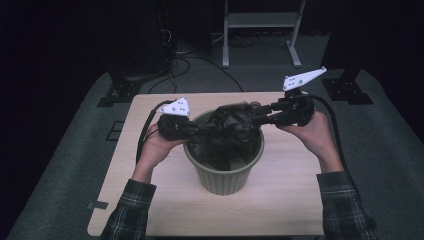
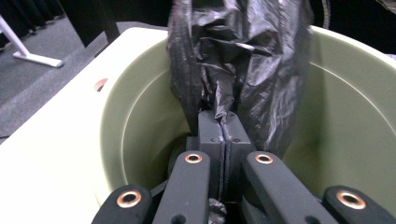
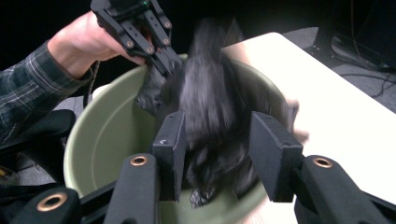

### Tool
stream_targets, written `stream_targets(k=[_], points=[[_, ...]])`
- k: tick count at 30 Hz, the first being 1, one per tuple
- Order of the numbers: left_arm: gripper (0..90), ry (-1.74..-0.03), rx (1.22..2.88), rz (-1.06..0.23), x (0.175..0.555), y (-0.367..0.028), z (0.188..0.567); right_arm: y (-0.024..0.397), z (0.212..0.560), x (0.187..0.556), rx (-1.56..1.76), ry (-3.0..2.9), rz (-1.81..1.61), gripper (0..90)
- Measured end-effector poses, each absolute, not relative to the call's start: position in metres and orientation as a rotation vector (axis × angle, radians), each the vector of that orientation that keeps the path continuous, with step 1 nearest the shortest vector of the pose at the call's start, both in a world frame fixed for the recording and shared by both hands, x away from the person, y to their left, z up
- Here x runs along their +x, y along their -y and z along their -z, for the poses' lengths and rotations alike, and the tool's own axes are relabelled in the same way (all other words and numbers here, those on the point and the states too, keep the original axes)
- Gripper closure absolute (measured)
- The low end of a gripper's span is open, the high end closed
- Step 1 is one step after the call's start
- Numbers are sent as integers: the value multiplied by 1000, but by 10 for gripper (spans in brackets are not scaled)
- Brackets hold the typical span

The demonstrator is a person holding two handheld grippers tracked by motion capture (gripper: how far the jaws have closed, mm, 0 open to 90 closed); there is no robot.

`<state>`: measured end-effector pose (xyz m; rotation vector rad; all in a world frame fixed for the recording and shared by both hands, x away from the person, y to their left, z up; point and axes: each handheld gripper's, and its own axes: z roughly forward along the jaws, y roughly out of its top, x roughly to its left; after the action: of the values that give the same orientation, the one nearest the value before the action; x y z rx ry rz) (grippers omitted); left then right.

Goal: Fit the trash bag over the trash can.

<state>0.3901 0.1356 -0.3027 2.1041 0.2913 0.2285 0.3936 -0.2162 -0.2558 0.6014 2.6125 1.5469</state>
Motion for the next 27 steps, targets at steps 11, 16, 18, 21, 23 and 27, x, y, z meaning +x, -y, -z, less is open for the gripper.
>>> stream_targets(k=[11,16,18,21,23,27], points=[[889,-284,2100,-221,390,-135,303,214,277,396,603,-2663,-1551,597],[877,-262,2123,-235,389,-129,302,195,280,396,530,-2729,-1545,748],[866,-254,2131,-235,388,-126,301,190,280,396,518,-2747,-1550,789],[859,-235,2148,-242,388,-120,300,184,280,396,489,-2761,-1556,832],[858,-230,2156,-240,388,-116,300,181,278,395,473,-2766,-1561,843],[842,-209,2181,-239,389,-106,301,177,274,395,449,-2759,-1606,864]])
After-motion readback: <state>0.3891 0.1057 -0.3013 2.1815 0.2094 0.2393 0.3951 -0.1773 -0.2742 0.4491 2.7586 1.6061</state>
